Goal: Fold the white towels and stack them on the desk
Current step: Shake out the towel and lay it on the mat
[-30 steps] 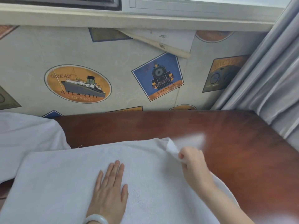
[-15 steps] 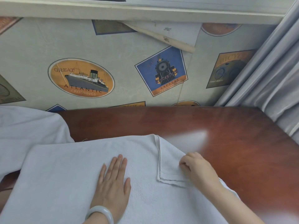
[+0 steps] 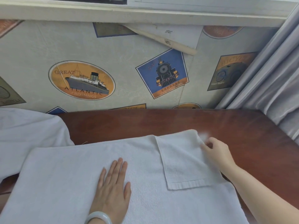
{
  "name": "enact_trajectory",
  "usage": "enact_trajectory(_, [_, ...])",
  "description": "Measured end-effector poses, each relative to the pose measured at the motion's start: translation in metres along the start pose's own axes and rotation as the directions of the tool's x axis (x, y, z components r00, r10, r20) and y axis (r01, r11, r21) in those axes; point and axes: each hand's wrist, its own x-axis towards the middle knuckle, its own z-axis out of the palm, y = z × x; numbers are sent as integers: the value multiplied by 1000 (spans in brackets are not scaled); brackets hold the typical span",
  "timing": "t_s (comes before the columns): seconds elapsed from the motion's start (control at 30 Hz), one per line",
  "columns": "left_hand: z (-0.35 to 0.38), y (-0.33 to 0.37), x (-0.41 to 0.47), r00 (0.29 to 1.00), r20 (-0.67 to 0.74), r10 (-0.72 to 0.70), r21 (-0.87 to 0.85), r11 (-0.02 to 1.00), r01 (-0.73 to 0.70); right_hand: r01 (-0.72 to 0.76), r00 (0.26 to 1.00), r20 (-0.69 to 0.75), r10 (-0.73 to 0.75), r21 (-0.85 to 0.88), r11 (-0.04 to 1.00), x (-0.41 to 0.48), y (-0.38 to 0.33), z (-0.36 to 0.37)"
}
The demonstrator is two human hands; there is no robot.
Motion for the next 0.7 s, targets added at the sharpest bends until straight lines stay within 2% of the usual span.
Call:
enact_trajectory(0.07, [1, -1, 0, 1000, -5, 4, -11, 1000, -4, -117, 993, -23, 117, -29, 993, 15, 8, 1])
enact_trajectory(0.1, [1, -2, 1, 1000, -13, 5, -18, 1000, -5, -123, 992, -8, 123, -34, 992, 19, 8, 2])
enact_trajectory(0.2, [2, -3, 3, 999, -35, 17, -31, 999, -18, -48, 993, 111, 47, 8, 999, 18, -7, 9])
enact_trajectory(0.3, [2, -3, 4, 999, -45, 30, -42, 999, -32, 0, 989, 151, 5, -33, 999, 21, -14, 17])
enact_trajectory(0.37, [3, -4, 5, 998, -52, 35, -37, 999, -37, -27, 992, 125, 34, -57, 998, 31, -10, 19])
enact_trajectory(0.5, [4, -5, 4, 998, -51, 40, -32, 999, -41, -134, 991, 21, 133, 42, 990, 46, -13, 17])
enact_trajectory(0.53, [4, -5, 4, 998, -52, 39, -31, 999, -41, -135, 991, -4, 135, -3, 991, 43, -16, 19])
enact_trajectory(0.6, [4, -4, 4, 998, -59, 33, -22, 999, -35, -32, 995, -102, 13, -195, 980, 29, -23, 28])
enact_trajectory(0.63, [4, -3, 4, 998, -59, 30, -19, 999, -31, 88, 980, -155, -129, -248, 965, 18, -27, 33])
enact_trajectory(0.7, [5, -4, 3, 998, -54, 25, -13, 1000, -26, 378, 899, -108, -425, -298, 877, -5, -29, 46])
